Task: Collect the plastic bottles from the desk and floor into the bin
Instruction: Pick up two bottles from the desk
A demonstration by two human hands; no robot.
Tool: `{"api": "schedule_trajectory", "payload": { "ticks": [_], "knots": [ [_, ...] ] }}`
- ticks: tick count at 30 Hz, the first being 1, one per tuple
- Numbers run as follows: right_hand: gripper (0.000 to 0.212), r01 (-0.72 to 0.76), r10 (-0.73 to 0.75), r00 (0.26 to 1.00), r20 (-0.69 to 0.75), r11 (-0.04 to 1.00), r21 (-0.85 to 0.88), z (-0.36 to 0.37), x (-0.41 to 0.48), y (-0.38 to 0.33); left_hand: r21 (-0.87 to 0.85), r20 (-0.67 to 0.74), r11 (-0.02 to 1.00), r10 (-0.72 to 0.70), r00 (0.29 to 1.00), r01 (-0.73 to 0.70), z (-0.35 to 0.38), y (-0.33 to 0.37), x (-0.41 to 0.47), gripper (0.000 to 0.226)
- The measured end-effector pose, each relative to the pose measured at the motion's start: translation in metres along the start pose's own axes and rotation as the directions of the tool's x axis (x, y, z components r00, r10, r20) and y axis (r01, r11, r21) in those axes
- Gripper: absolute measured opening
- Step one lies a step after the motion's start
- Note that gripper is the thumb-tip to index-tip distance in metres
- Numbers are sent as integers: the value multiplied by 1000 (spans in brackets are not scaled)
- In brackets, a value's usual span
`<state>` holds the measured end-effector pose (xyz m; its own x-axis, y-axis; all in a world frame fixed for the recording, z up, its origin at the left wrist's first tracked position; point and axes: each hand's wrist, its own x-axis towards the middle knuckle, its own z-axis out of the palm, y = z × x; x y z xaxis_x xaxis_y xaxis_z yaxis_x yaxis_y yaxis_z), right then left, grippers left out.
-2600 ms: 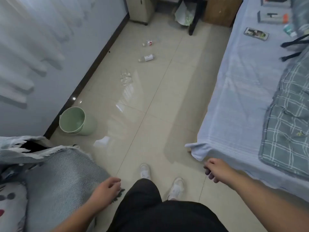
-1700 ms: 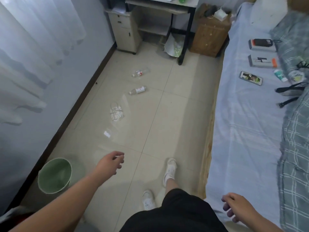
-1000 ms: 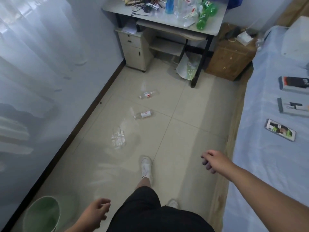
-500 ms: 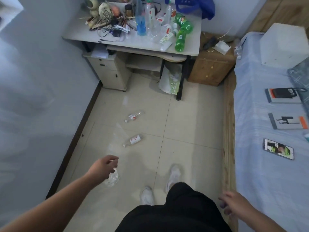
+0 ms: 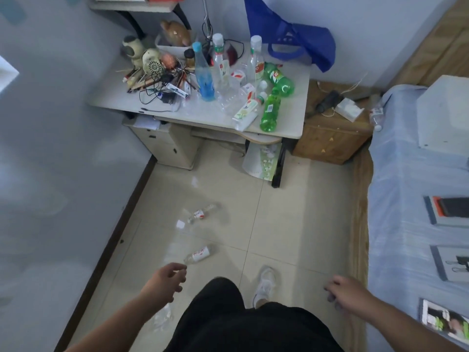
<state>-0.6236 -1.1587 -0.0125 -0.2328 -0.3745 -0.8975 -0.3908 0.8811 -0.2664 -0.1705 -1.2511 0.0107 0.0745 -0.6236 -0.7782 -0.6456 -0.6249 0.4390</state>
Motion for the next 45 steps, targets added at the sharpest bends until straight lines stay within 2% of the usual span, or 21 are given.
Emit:
{"api": "schedule_trajectory", "payload": {
  "ticks": [3,7,11,19,23,26,31,34,36,39,42,45],
  "knots": [
    [15,51,-45,998,-43,989,141,-36,34,-70,-30,-8,997,-65,998,65,0,-3,15,11],
    [8,135,-117,989,-88,959,248,-74,78,-161,-108,-16,982,-156,988,153,-7,6,50,10],
    [10,165,-132,981,-140,951,260,-97,117,-228,-113,28,982,-151,988,153,-27,44,108,11],
    [16,32,-8,993,-121,980,195,-104,124,-263,65,132,998,8,991,-17,-101,190,204,16],
    [18,-28,51,993,-111,979,200,-109,116,-264,-3,130,998,57,990,-57,-125,262,226,18],
    [19,-73,95,992,-83,970,232,-119,124,-268,-44,140,998,46,989,-40,-125,290,233,19],
    [18,-56,75,995,-70,967,248,-146,155,-292,-50,130,997,56,990,-50,-107,319,241,22],
    [15,10,24,990,-139,971,239,-167,173,-325,-46,104,981,194,975,-190,-98,353,248,23],
    [16,74,-24,977,-212,970,232,-181,184,-356,43,36,942,332,943,-333,-91,380,257,32],
    [19,191,-128,944,-303,964,187,-196,196,-403,257,-61,847,494,867,-464,-77,420,271,65],
    [21,245,-207,917,-340,967,74,-202,200,-438,423,-63,771,549,834,-476,-61,449,286,80],
    [45,258,-242,925,-294,966,19,-195,207,-464,517,-19,739,515,857,-432,-46,470,299,93]
  ]
}}
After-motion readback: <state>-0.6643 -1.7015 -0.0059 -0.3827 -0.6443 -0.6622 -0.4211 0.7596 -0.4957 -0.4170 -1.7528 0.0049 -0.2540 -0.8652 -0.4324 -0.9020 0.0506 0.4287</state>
